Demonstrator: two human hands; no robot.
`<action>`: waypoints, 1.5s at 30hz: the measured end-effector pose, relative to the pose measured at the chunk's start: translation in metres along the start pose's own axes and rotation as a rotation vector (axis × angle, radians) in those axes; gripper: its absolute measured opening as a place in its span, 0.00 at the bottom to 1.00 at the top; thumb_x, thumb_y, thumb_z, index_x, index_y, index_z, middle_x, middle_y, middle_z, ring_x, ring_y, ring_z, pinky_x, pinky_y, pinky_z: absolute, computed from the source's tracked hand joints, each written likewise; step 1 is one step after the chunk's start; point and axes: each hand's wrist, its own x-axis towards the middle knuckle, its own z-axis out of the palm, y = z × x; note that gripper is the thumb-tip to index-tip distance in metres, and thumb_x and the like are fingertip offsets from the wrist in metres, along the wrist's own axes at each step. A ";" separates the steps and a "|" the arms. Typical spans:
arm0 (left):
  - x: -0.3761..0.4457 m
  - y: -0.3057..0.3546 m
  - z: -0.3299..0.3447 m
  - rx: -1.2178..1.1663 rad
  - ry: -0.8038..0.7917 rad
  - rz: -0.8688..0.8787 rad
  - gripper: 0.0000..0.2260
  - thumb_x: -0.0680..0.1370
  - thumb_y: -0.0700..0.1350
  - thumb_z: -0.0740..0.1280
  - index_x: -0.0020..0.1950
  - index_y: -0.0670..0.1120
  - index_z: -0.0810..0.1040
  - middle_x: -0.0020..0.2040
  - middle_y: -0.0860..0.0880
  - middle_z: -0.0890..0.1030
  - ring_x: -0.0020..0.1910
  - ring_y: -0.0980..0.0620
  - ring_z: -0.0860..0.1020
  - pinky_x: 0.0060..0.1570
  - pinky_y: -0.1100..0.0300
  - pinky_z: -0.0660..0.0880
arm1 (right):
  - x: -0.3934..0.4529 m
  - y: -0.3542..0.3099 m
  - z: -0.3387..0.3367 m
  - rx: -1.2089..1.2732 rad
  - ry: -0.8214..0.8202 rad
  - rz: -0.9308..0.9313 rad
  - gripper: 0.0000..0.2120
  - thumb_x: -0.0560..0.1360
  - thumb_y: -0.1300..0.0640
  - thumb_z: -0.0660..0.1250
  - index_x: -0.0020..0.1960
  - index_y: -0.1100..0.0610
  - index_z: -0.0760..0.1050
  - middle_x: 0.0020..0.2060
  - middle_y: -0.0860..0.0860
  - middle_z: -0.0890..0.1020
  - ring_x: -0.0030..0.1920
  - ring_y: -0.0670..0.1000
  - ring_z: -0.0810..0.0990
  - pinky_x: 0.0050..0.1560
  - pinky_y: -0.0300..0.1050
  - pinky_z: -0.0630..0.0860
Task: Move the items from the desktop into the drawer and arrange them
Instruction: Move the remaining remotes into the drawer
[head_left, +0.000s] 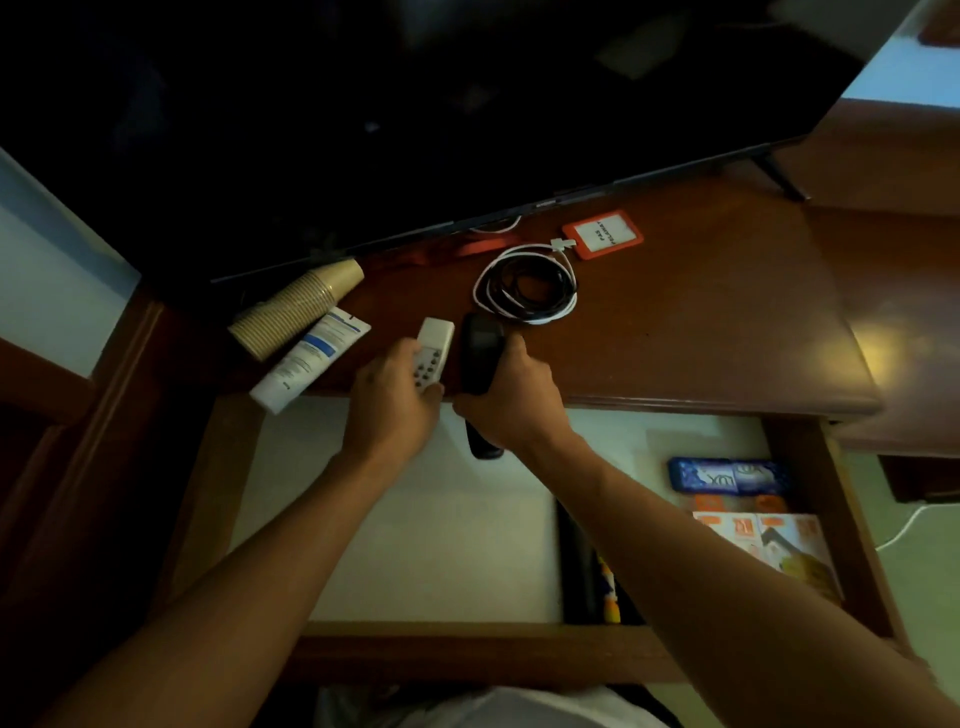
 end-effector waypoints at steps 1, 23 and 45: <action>-0.007 0.001 0.005 -0.001 -0.017 -0.004 0.23 0.76 0.43 0.73 0.70 0.47 0.71 0.69 0.43 0.75 0.69 0.42 0.73 0.58 0.50 0.77 | -0.008 0.007 0.000 -0.003 -0.001 0.015 0.32 0.67 0.57 0.78 0.66 0.57 0.66 0.52 0.53 0.81 0.50 0.55 0.83 0.47 0.48 0.82; -0.104 -0.047 0.108 0.289 -0.472 -0.020 0.22 0.75 0.45 0.72 0.65 0.48 0.67 0.60 0.42 0.77 0.57 0.43 0.77 0.49 0.49 0.79 | -0.093 0.137 0.049 -0.378 -0.271 0.342 0.54 0.68 0.50 0.77 0.80 0.54 0.43 0.66 0.63 0.69 0.63 0.66 0.75 0.57 0.55 0.77; -0.088 -0.054 0.128 0.227 -0.671 -0.072 0.29 0.78 0.46 0.68 0.77 0.53 0.62 0.68 0.39 0.70 0.62 0.39 0.74 0.56 0.54 0.73 | -0.066 0.136 0.045 -0.738 -0.262 0.105 0.34 0.73 0.45 0.70 0.72 0.57 0.61 0.65 0.61 0.68 0.63 0.63 0.71 0.57 0.54 0.75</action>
